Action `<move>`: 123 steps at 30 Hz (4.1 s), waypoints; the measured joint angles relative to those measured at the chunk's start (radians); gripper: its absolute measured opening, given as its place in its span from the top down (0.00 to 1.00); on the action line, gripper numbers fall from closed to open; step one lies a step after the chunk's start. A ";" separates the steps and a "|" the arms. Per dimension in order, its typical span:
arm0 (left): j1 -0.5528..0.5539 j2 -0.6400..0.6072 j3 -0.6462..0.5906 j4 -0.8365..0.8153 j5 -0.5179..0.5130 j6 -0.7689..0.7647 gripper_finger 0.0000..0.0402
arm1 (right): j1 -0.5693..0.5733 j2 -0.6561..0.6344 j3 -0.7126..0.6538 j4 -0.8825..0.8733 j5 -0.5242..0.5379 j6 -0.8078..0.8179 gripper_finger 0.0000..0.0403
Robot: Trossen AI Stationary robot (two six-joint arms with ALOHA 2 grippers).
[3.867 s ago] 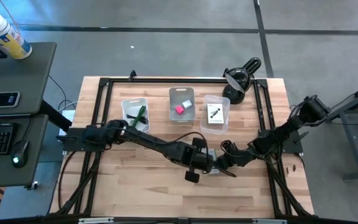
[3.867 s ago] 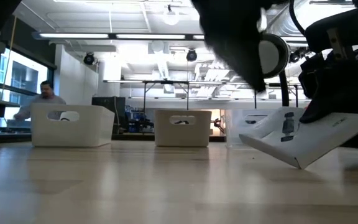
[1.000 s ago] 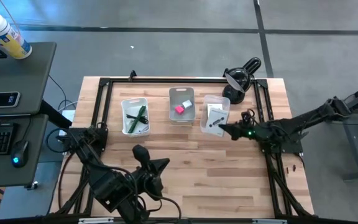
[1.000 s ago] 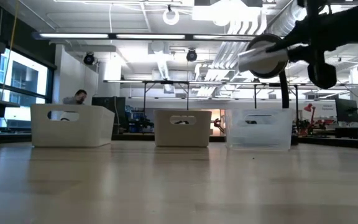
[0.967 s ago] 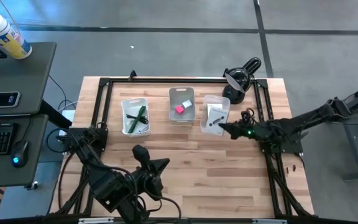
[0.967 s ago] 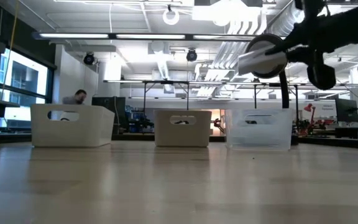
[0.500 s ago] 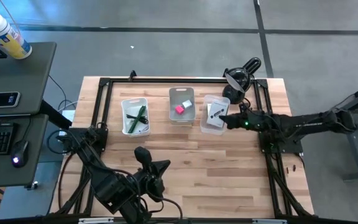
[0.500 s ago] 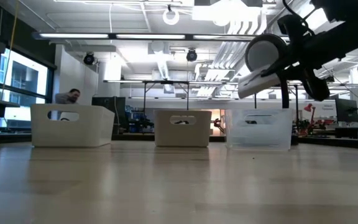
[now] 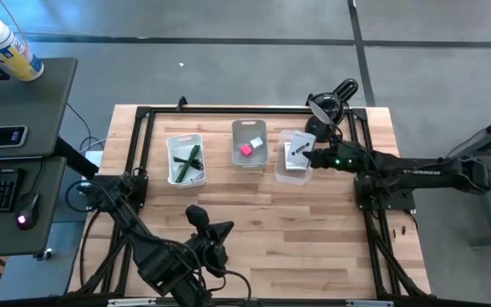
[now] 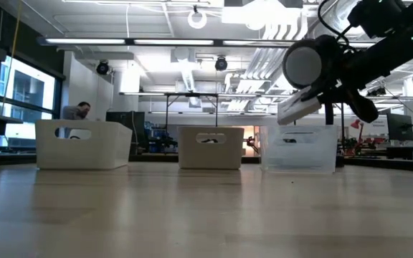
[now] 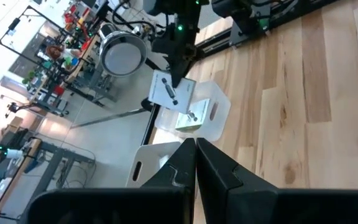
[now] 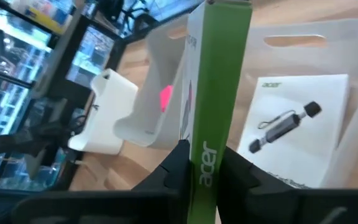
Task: Pick and place items into bin
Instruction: Put the card reader box into the transparent bin, then return to Home Position
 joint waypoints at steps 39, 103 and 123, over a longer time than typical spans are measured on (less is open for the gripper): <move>0.000 0.000 0.000 -0.005 -0.018 0.000 0.99 | -0.122 0.283 0.000 0.204 -0.126 -0.044 0.79; 0.278 -0.003 0.084 0.385 0.058 0.726 0.99 | 0.216 -0.355 0.000 0.217 -0.226 -0.610 0.72; 0.588 -0.143 -0.018 0.809 1.043 1.448 0.99 | 0.249 -0.446 -0.001 0.096 -0.214 -0.794 0.72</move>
